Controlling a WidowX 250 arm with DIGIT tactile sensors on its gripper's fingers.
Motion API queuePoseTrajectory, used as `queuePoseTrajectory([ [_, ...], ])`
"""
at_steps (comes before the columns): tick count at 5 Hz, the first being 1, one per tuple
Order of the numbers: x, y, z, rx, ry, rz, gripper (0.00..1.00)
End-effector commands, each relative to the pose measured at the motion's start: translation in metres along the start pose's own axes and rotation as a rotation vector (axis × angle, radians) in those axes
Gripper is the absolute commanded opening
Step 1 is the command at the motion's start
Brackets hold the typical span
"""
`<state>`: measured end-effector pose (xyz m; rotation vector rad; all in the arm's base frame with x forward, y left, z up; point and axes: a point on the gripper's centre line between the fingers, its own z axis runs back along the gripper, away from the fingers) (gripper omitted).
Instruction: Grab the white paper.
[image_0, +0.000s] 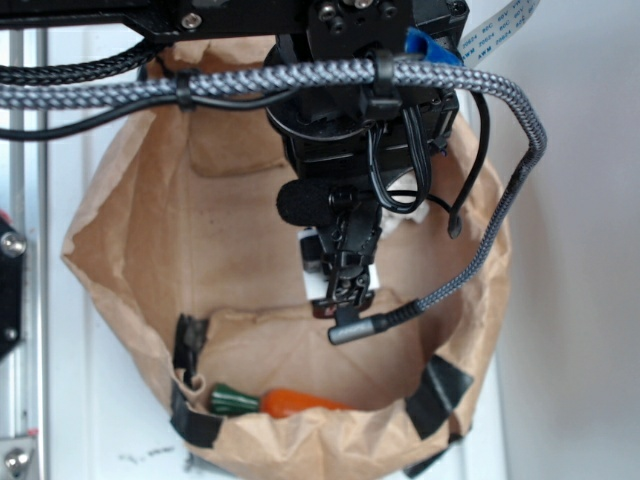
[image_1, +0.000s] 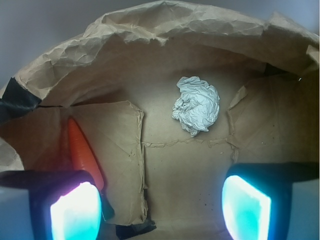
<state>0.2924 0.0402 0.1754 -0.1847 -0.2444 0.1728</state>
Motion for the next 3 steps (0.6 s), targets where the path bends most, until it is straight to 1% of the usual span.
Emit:
queuePoseTrajectory([
  [1, 0.027, -0.012, -0.026, 0.035, -0.095, -0.004, 1.00],
  [2, 0.018, -0.014, -0.054, 0.105, -0.077, -0.057, 1.00],
  [3, 0.014, -0.015, -0.083, 0.228, -0.105, -0.023, 1.00],
])
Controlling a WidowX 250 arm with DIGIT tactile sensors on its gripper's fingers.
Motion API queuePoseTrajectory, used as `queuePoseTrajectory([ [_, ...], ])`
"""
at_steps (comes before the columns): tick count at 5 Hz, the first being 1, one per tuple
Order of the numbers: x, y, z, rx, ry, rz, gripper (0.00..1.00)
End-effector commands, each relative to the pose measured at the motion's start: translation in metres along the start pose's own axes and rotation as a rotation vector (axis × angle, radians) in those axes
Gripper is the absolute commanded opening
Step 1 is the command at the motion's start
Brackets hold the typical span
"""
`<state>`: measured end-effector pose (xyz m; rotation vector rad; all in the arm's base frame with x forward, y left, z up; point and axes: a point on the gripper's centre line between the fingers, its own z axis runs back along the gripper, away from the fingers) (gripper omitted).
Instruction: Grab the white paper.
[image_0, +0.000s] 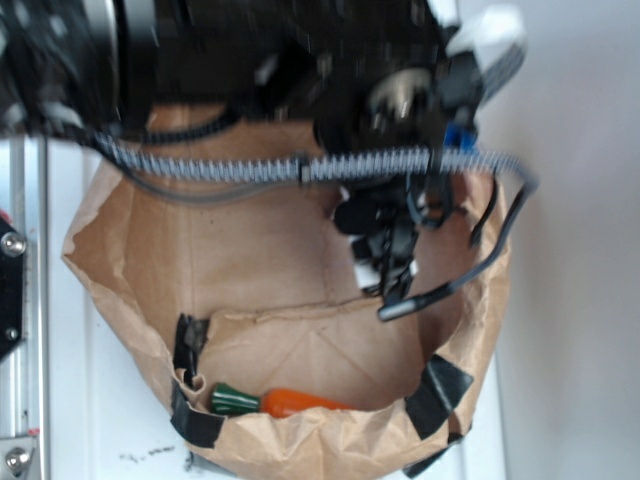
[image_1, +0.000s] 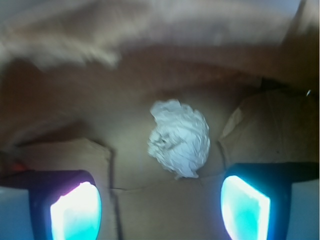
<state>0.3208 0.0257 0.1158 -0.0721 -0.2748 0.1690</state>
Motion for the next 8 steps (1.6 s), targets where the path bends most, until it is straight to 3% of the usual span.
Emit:
queuePoseTrajectory([
  [1, -0.002, -0.024, -0.044, 0.205, -0.059, -0.028, 1.00],
  [2, 0.002, -0.025, -0.054, 0.233, -0.045, -0.042, 1.00],
  [3, 0.009, -0.013, -0.048, 0.199, -0.021, -0.009, 1.00],
  [6, 0.003, 0.021, 0.012, 0.059, -0.104, 0.001, 1.00],
  [7, 0.014, 0.033, 0.001, 0.132, -0.140, 0.059, 1.00],
  [8, 0.025, 0.037, -0.017, 0.192, -0.106, 0.107, 1.00],
])
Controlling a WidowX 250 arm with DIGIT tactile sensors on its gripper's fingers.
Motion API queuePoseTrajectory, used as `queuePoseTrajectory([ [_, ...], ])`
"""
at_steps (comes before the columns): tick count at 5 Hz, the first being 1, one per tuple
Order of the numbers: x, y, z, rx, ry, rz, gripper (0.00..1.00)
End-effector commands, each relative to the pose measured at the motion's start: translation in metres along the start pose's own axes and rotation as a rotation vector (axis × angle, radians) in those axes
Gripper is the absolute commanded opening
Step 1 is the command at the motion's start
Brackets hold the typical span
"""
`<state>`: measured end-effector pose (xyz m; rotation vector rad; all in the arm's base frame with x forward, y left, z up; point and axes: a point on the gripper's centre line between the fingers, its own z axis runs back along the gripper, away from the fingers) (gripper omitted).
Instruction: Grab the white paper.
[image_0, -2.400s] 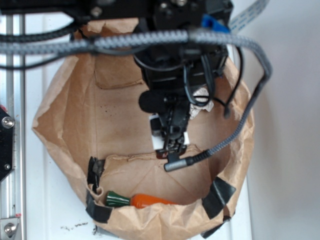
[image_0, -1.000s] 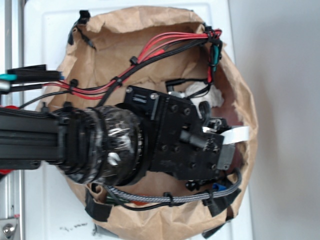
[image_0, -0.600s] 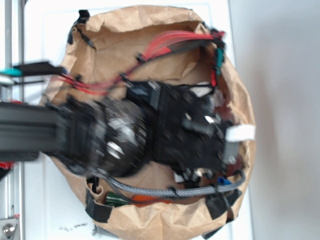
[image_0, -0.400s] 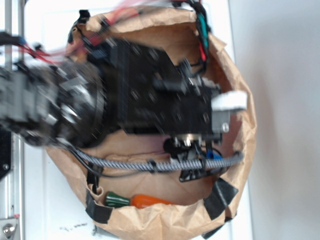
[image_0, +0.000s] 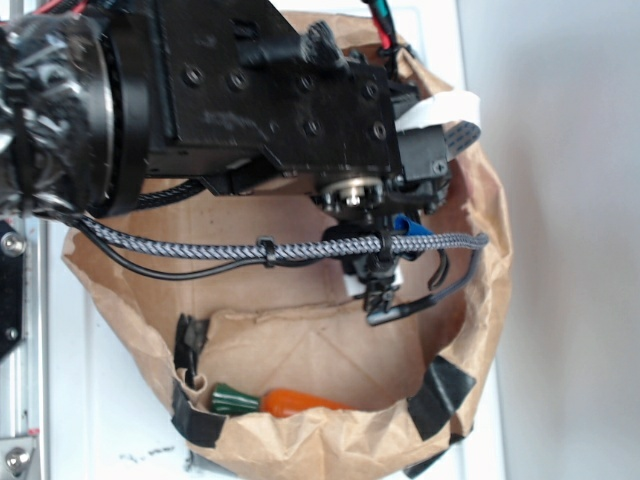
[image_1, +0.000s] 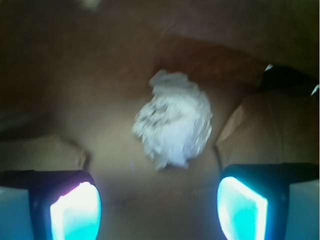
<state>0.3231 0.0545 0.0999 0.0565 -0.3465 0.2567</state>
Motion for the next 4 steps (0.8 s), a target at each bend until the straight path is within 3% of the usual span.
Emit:
queuePoseTrajectory([
  [1, 0.022, -0.009, -0.022, 0.087, 0.023, 0.007, 1.00],
  [2, 0.024, -0.019, -0.035, 0.129, 0.036, -0.014, 1.00],
  [4, 0.024, -0.019, -0.041, 0.139, 0.069, -0.002, 0.00],
])
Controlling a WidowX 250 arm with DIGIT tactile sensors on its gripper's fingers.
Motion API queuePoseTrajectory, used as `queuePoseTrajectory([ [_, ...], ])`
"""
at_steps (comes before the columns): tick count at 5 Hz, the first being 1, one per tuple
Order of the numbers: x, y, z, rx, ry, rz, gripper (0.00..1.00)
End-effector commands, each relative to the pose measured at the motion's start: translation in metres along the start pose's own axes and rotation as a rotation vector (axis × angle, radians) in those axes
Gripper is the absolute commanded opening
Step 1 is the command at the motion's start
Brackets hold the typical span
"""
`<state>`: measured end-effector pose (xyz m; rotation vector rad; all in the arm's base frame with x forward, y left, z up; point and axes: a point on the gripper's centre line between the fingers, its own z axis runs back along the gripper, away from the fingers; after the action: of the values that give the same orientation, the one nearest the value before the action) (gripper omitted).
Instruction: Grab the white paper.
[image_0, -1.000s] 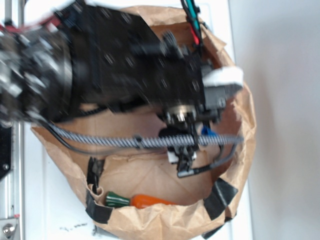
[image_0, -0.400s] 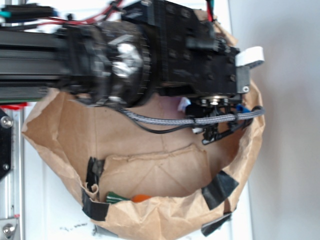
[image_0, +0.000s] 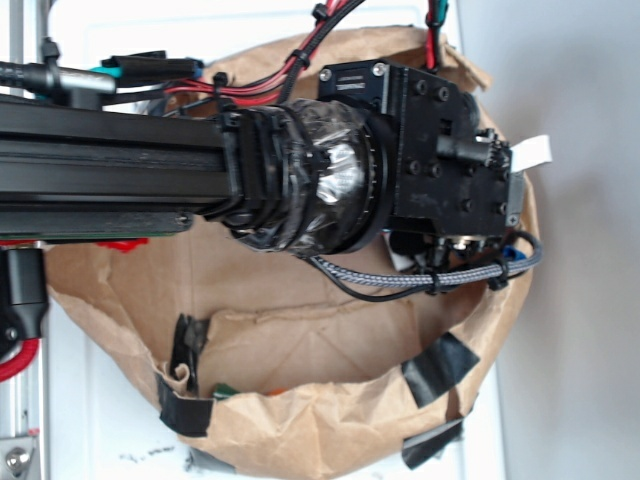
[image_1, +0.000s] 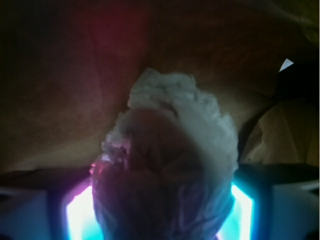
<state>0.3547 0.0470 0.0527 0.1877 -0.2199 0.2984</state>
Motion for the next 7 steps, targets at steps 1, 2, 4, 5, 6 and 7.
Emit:
queuePoseTrajectory([
  [1, 0.010, -0.002, 0.016, -0.011, -0.030, -0.022, 0.00],
  [2, 0.005, 0.004, 0.038, -0.069, -0.059, -0.031, 0.00],
  [4, -0.004, 0.026, 0.090, -0.181, -0.051, -0.075, 0.00],
  [5, -0.013, 0.036, 0.114, -0.178, -0.016, -0.091, 0.00],
  [6, -0.029, 0.046, 0.133, -0.175, 0.015, -0.136, 0.00],
  [7, -0.043, 0.056, 0.148, -0.203, 0.031, -0.186, 0.00],
])
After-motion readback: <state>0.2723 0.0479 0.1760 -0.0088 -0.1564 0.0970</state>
